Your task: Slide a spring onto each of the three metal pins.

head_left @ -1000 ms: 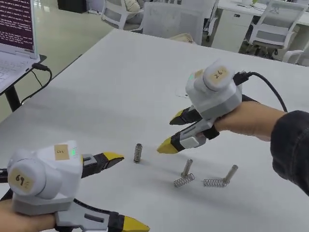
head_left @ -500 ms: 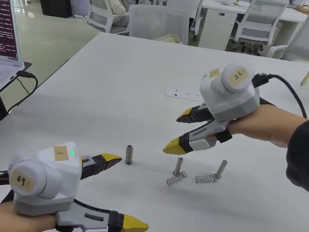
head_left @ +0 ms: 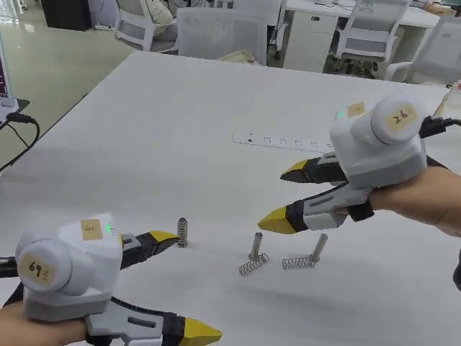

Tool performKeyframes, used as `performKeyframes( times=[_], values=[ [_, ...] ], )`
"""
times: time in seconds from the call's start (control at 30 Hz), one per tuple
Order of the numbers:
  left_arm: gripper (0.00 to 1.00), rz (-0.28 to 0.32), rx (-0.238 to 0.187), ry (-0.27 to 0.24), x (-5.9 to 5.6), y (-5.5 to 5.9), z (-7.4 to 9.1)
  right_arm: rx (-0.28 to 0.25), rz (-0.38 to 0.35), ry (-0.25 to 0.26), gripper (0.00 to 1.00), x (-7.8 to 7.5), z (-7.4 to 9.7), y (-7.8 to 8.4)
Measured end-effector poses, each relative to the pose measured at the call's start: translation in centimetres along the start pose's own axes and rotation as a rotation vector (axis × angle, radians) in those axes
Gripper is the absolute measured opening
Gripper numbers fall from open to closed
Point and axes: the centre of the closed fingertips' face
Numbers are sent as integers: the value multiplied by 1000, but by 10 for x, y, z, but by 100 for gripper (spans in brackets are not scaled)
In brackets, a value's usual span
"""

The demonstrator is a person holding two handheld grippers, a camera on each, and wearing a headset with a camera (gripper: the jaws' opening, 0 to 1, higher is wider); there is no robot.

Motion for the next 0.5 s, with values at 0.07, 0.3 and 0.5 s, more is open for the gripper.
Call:
performKeyframes(
  times=[0.07, 0.3, 0.5],
  values=[
    [85, 1, 3, 4, 1, 0, -2, -9, -8, 12, 56, 0, 6, 3],
    [83, 2, 10, 14, 3, -2, -11, -28, -45, 48, 56, 0, 23, 16],
    [84, -9, 26, 24, 1, -2, -22, -44, -85, 78, 56, 3, 37, 30]
  ],
)
Point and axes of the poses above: the centre of the closed fingertips' face, and the gripper's own axes: z roughly backward along the fingers, x roughly to its left, y roughly out of its underside, and after that the axes turned 4 degrees about x, right-handed
